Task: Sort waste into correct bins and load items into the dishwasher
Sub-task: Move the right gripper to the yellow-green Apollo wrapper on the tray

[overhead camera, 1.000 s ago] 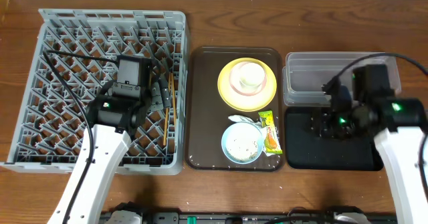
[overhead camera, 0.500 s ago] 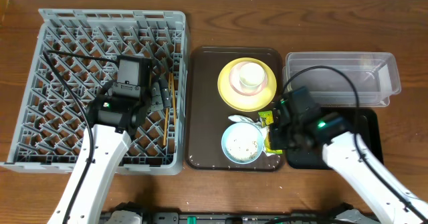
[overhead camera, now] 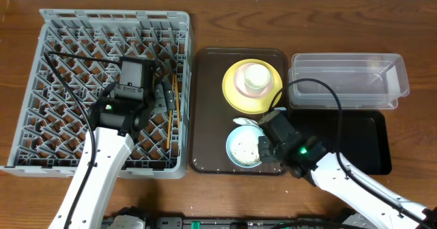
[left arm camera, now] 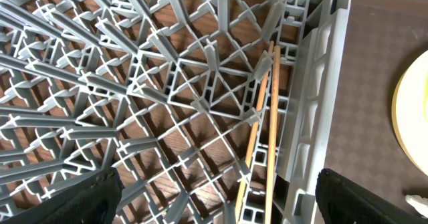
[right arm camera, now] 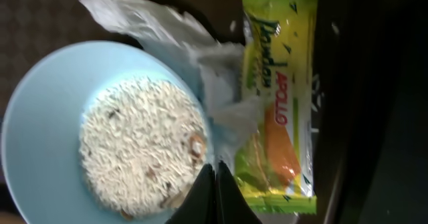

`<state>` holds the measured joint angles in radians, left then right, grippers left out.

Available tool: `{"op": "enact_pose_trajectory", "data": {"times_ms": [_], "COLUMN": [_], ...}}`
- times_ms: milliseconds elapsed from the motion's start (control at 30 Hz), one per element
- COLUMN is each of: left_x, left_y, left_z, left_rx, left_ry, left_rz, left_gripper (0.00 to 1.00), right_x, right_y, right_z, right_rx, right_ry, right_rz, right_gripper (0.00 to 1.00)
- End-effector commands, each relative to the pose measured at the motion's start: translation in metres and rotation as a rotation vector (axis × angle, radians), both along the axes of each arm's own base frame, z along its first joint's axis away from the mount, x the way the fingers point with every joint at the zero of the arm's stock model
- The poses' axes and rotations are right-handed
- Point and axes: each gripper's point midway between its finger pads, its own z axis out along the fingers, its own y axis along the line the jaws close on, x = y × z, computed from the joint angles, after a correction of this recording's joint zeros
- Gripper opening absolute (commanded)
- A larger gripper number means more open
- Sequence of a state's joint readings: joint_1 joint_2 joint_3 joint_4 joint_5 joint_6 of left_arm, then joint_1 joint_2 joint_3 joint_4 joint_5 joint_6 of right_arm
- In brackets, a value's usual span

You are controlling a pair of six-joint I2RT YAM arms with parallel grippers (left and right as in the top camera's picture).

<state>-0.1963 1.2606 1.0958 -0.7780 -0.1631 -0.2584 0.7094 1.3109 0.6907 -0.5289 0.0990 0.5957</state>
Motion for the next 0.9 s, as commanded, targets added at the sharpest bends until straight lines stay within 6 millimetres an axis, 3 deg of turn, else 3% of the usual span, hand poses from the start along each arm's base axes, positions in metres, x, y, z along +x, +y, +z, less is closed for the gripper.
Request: {"op": "enact_pose_trajectory", "data": {"times_ms": [0, 267, 467, 600, 767, 867], "left_x": [0.000, 0.000, 0.000, 0.000, 0.000, 0.000], "left_y": [0.003, 0.003, 0.003, 0.003, 0.003, 0.003], "left_z": [-0.001, -0.001, -0.001, -0.001, -0.001, -0.001], "left_rx": [0.004, 0.004, 0.004, 0.004, 0.004, 0.004], "left_ry": [0.001, 0.001, 0.001, 0.001, 0.001, 0.001], "left_rz": [0.010, 0.010, 0.010, 0.010, 0.010, 0.010], "left_gripper": [0.93, 0.93, 0.93, 0.93, 0.93, 0.93], "right_x": [0.006, 0.008, 0.001, -0.011, -0.027, -0.027], "right_y": [-0.005, -0.023, -0.020, -0.001, 0.054, 0.055], "right_z": [0.001, -0.001, -0.008, -0.016, -0.002, -0.002], "right_rx": [-0.028, -0.084, -0.065, 0.023, 0.191, 0.190], "right_ry": [-0.043, -0.063, -0.031, 0.045, 0.045, 0.038], "right_rz": [-0.045, -0.145, -0.128, -0.064, 0.294, 0.306], "right_gripper": [0.01, 0.01, 0.01, 0.01, 0.01, 0.01]}}
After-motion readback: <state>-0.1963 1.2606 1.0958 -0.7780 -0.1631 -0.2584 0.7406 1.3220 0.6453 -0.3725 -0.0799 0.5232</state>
